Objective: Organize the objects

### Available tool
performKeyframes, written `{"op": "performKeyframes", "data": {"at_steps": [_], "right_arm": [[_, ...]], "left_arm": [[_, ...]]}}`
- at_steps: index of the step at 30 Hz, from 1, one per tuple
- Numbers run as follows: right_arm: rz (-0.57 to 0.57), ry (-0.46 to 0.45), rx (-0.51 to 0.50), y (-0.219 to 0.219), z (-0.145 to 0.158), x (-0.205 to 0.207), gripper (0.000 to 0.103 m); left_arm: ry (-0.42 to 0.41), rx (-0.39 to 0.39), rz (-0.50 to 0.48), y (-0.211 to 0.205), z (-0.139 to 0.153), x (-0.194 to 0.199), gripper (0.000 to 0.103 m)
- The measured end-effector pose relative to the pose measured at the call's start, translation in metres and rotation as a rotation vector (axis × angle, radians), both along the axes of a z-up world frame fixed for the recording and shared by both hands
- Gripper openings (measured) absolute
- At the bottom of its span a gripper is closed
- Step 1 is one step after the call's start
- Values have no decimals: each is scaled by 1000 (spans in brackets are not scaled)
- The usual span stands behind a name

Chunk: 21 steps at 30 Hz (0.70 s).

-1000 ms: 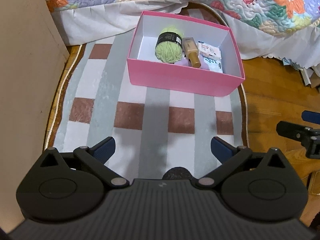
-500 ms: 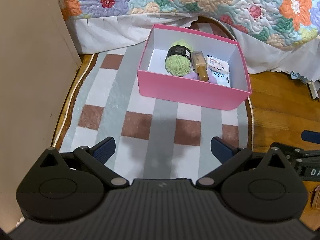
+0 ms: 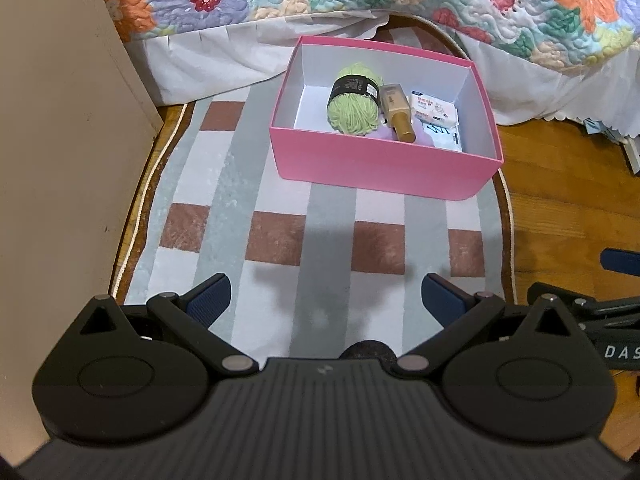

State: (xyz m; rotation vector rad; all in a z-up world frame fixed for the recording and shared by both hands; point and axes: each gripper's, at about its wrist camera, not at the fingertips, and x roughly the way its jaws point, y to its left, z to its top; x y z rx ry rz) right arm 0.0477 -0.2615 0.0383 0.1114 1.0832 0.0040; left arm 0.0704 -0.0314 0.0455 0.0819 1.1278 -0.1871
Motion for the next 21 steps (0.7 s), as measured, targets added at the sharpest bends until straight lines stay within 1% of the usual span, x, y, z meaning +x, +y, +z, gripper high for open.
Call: {"op": "performKeyframes", "data": {"at_steps": [3, 13, 21], "right_arm": [[0, -2, -5, -1, 1, 0, 103], [-5, -9, -20, -5, 3, -2, 103], [-4, -11, -30, -4, 3, -3, 103]], "left_arm": [[6, -1, -2, -1, -1, -1, 103], [7, 49, -8, -6, -5, -4, 103], [6, 51, -13, -6, -2, -5, 103]]}}
